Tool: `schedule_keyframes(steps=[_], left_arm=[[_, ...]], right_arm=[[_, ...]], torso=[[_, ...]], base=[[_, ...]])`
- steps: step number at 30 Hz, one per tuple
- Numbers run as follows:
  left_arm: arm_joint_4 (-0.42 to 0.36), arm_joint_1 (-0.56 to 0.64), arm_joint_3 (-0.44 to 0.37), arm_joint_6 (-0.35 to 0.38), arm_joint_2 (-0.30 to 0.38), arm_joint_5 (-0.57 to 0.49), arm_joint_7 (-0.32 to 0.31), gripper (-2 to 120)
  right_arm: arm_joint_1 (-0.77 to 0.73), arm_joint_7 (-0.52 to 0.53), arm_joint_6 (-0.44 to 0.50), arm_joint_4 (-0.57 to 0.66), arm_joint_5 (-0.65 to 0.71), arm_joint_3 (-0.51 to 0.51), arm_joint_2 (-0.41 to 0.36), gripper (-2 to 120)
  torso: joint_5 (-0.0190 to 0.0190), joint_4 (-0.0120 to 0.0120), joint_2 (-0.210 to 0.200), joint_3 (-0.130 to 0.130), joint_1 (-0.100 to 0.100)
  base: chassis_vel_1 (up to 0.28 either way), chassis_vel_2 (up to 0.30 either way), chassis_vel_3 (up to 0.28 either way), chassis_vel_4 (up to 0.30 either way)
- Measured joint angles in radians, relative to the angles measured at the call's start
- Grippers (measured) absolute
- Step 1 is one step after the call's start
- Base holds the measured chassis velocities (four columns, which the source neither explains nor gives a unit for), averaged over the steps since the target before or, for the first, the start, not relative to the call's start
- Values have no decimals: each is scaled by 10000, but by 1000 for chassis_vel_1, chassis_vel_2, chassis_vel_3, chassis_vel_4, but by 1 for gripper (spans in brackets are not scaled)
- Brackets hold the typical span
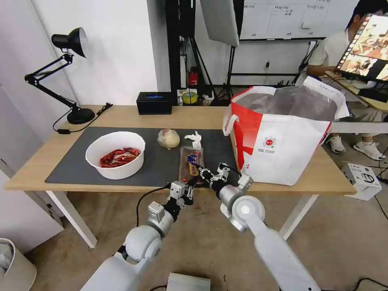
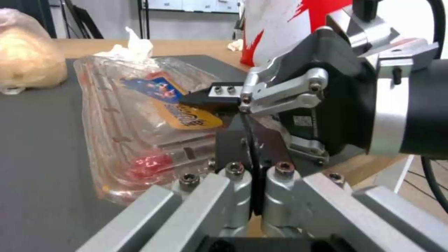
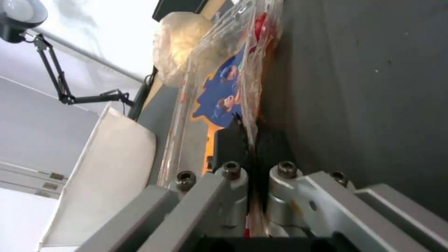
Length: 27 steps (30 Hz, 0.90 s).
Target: Pick up the trash from the table and place it into the takeout bag.
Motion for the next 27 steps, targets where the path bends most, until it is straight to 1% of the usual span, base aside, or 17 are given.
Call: schedule_keyframes(steps=[5, 8, 10, 11, 12, 14, 15, 16, 17, 18, 19, 21, 22, 24, 25, 26, 27], left_arm=[[-79, -2, -23, 25, 6, -42, -10, 0], [-274, -3, -58, 60, 39, -251, -68, 0], [-504, 38, -124, 128, 88, -500, -209, 7], [-504, 38, -124, 128, 88, -500, -209, 7], [-577, 58, -164, 161, 103, -571, -237, 10], [-882, 169, -401, 262, 182, -808, -339, 22], [-882, 169, -401, 262, 182, -808, -339, 22], [-989, 230, -510, 284, 223, -886, -388, 25], [-1199, 357, -704, 362, 291, -1066, -484, 31], [-1199, 357, -704, 362, 291, -1066, -484, 31], [-1408, 501, -916, 474, 337, -1247, -573, 38], [-1743, 728, -1298, 682, 400, -1480, -744, 47], [-1743, 728, -1298, 682, 400, -1480, -744, 47], [-2107, 1051, -1833, 912, 504, -1659, -881, 58], [-2240, 1181, -2062, 997, 568, -1736, -974, 62], [-2240, 1181, -2062, 997, 568, -1736, -974, 62], [-2360, 1307, -2268, 1089, 625, -1802, -1052, 67]], right_arm=[[-16, 6, 18, 35, 0, -1, -3, 0], [-44, 20, 36, 86, 1, 5, -33, 0], [-74, 29, 49, 145, 5, 15, -81, 0], [-74, 29, 49, 145, 5, 15, -81, 0], [-82, 31, 54, 160, 7, 18, -96, 0], [-109, 42, 93, 253, 37, 40, -183, 0], [-109, 42, 93, 253, 37, 40, -183, 0], [-121, 49, 128, 296, 50, 49, -225, 0], [-140, 52, 194, 384, 88, 66, -306, 0], [-140, 52, 194, 384, 88, 66, -306, 0], [-149, 38, 222, 482, 131, 89, -399, 0], [-180, 6, 242, 639, 209, 151, -522, 0], [-180, 6, 242, 639, 209, 151, -522, 0], [-252, -71, 254, 838, 272, 262, -651, 0], [-283, -99, 259, 925, 291, 303, -703, 0], [-283, -99, 259, 925, 291, 303, -703, 0], [-318, -127, 260, 1019, 315, 347, -755, 0]], torso=[[0, 0, 0, 0, 0], [-1, 0, 0, -1, 0], [-1, -1, 0, -1, 0], [-1, -1, 0, -1, 0], [-1, -1, 0, -1, 0], [-1, -1, 0, -2, 0], [-1, -1, 0, -2, 0], [-2, -1, 0, -1, 0], [-1, -1, 0, -1, 0], [-1, -1, 0, -1, 0], [-2, -2, -1, -1, 0], [-2, -2, 0, -2, 0], [-2, -2, 0, -2, 0], [-3, -3, 0, -2, 0], [-1, -2, 0, -2, -1], [-1, -2, 0, -2, -1], [-1, -1, 0, -2, 0]], base=[[0, 0, 0, 0], [0, 0, 0, 0], [0, 0, 0, 0], [0, 0, 0, 0], [0, 0, 0, 0], [0, 0, 0, 0], [0, 0, 0, 0], [0, 0, 0, 0], [0, 0, 0, 0], [0, 0, 0, 0], [0, 0, 0, 0], [0, 0, 0, 0], [0, 0, 0, 0], [0, 0, 0, 0], [0, 0, 0, 0], [0, 0, 0, 0], [0, 0, 0, 0]])
